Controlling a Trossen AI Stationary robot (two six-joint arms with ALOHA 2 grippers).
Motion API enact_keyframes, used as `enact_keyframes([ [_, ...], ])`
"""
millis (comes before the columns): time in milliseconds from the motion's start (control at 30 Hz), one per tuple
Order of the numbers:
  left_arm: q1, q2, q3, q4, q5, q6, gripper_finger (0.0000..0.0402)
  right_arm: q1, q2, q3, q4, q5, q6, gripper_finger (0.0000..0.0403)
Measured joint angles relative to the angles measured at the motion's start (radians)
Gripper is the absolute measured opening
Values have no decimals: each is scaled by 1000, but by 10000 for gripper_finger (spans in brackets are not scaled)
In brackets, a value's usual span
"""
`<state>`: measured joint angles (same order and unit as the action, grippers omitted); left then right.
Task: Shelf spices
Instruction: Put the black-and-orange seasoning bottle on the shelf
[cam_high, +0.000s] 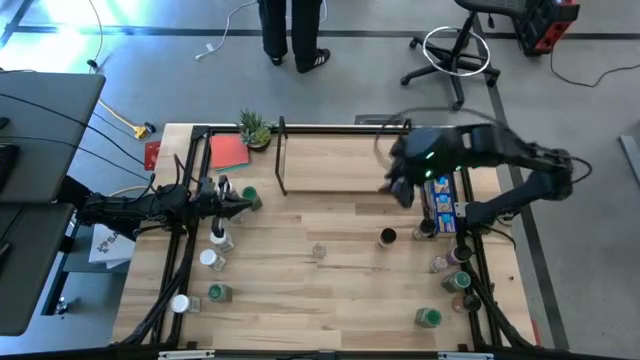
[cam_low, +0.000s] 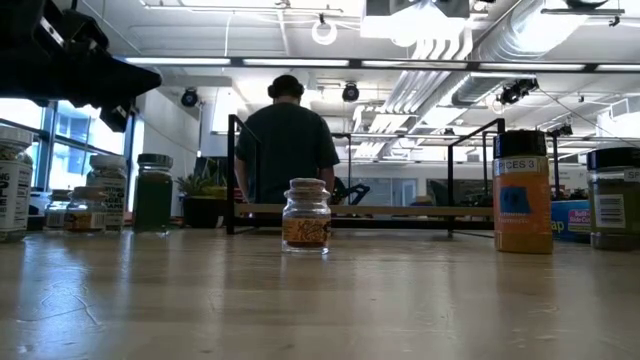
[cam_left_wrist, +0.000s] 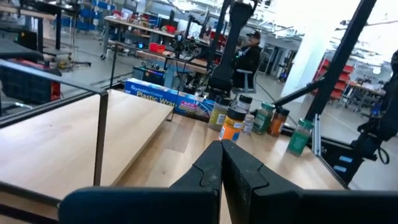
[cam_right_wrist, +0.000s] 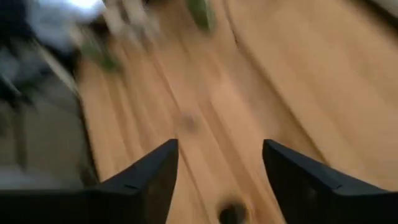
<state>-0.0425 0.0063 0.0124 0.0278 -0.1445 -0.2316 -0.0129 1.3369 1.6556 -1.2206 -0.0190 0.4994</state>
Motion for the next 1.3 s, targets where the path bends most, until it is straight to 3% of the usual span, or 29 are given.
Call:
enact_keyframes([
  [200,0,0,0,-1,3,16,1,129,117,-27,-162,-51,-13,250],
  [467,0,0,0,-1,4,17,1,272,186,-105,-162,-78,-26,253],
  [800,0,0,0,-1,4,16,1,280,188,-307,-88,14,-24,306],
  [967,0,0,0,-1,3,16,1,266,188,-393,47,25,-29,309],
  [1300,0,0,0,-1,3,-2,1,235,188,-519,154,79,5,309],
])
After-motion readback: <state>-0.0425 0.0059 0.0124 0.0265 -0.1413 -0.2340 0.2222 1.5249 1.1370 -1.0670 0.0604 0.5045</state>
